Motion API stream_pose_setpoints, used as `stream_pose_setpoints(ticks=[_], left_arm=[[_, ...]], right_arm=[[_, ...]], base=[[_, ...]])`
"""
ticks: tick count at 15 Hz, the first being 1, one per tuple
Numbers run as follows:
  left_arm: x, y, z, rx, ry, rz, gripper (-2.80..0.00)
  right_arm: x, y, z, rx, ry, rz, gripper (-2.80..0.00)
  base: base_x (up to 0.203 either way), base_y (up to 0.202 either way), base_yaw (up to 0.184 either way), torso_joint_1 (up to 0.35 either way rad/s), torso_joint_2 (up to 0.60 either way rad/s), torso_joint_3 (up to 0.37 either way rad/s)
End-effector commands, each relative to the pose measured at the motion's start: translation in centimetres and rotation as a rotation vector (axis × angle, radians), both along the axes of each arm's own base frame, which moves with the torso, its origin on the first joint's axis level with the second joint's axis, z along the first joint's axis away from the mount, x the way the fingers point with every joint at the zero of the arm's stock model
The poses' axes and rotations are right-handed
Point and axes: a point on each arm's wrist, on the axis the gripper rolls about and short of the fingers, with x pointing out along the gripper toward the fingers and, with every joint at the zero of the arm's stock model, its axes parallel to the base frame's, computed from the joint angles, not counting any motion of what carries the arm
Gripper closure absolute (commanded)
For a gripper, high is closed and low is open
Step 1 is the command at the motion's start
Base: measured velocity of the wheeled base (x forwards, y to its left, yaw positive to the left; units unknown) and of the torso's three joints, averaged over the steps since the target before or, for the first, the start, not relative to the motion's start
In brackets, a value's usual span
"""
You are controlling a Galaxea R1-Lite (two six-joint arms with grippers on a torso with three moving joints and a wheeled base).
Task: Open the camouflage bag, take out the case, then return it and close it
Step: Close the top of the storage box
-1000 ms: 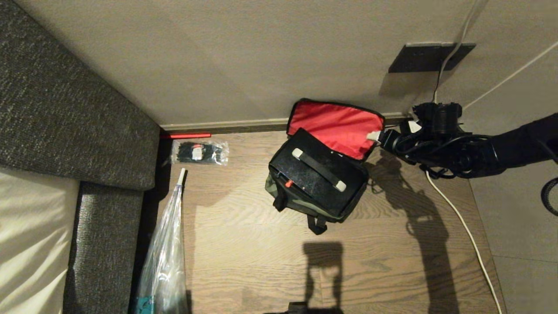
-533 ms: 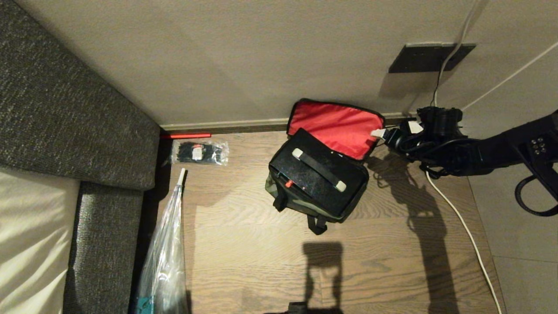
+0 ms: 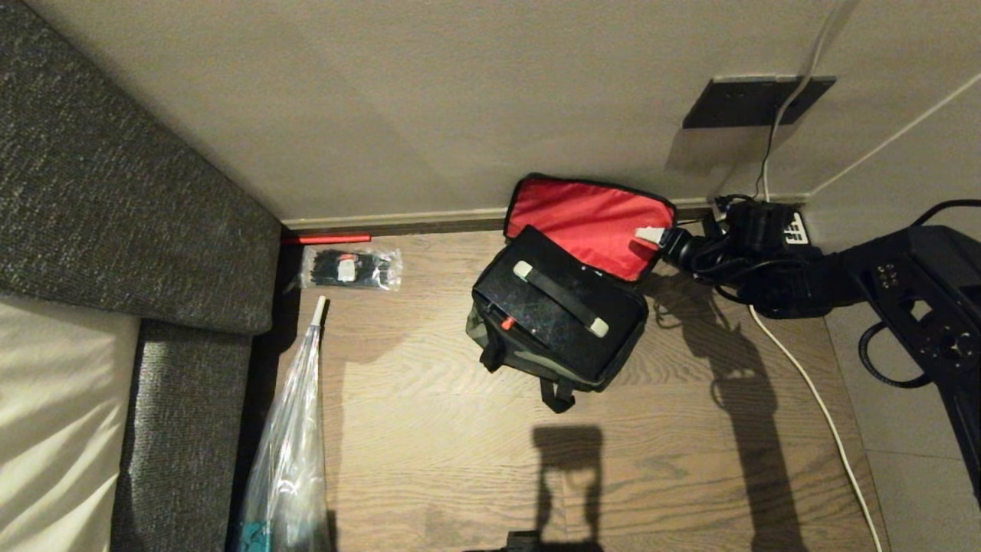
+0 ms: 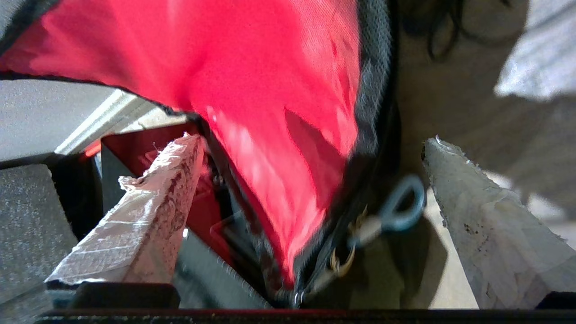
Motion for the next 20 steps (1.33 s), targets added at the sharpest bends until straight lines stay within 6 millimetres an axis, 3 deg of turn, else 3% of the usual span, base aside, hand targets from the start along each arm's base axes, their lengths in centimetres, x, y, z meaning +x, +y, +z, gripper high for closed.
stream_pose_setpoints(ticks=[1, 3, 4, 12, 16, 20], left_arm=[[0.0, 0.0, 0.0, 0.000, -0.002, 0.001, 0.00], [0.0, 0.0, 0.0, 0.000, -0.002, 0.002, 0.00], [0.0, 0.0, 0.0, 0.000, -0.002, 0.002, 0.00], [0.0, 0.0, 0.0, 0.000, -0.002, 0.002, 0.00], [0.0, 0.0, 0.0, 0.000, -0.002, 0.002, 0.00], [0.0, 0.0, 0.0, 0.000, -0.002, 0.002, 0.00]], right_arm=[[1.1, 0.1, -1.3, 0.001, -0.040, 0.005, -2.80], [1.3, 0.0, -1.3, 0.002, -0.057, 0.002, -2.80], [1.2, 0.1, -1.2, -0.001, -0.060, 0.003, 0.00], [0.0, 0.0, -0.7, -0.116, -0.129, -0.006, 0.00], [-1.9, 0.0, 0.3, -0.149, -0.157, -0.001, 0.00], [-5.2, 0.3, 1.1, -0.230, -0.156, 0.025, 0.00]], base=[[0.000, 0.000, 0.000, 0.000, 0.00, 0.000], [0.000, 0.000, 0.000, 0.000, 0.00, 0.000], [0.000, 0.000, 0.000, 0.000, 0.00, 0.000], [0.000, 0.000, 0.000, 0.000, 0.00, 0.000], [0.000, 0.000, 0.000, 0.000, 0.00, 0.000], [0.000, 0.000, 0.000, 0.000, 0.00, 0.000]])
